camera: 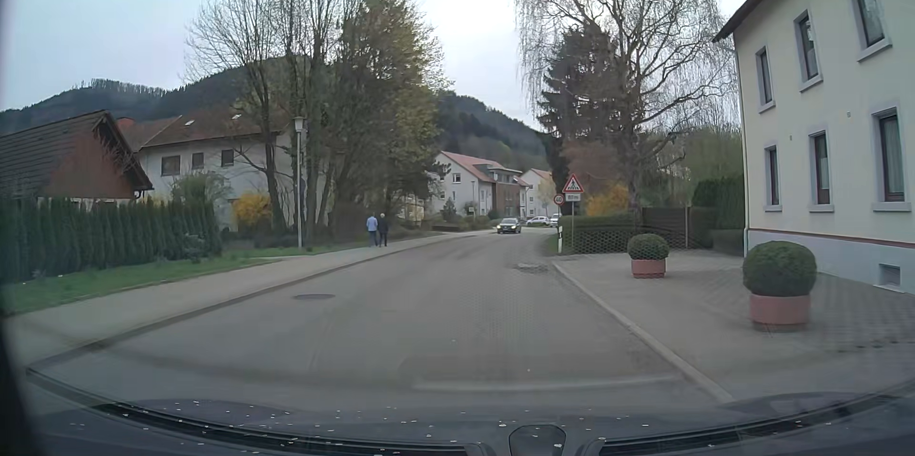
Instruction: Follow the waypoints while adhering to traffic rules and regulations
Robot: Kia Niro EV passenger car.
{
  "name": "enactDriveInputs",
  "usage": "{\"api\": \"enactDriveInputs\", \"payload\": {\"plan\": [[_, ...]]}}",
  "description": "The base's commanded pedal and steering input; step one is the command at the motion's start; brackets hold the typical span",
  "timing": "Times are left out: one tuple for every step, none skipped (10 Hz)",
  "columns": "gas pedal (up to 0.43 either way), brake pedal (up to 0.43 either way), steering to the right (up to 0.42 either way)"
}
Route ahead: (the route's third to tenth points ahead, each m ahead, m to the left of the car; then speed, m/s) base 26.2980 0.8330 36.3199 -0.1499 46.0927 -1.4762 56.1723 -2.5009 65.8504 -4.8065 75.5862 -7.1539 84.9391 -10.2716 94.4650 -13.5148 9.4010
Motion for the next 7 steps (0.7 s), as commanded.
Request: {"api": "enactDriveInputs", "payload": {"plan": [[0.059,0.000,-0.003],[0.059,0.000,-0.002],[0.059,0.000,-0.001],[0.067,0.000,0.000],[0.079,0.000,0.002],[0.079,0.000,0.002],[0.079,0.000,0.003]]}}
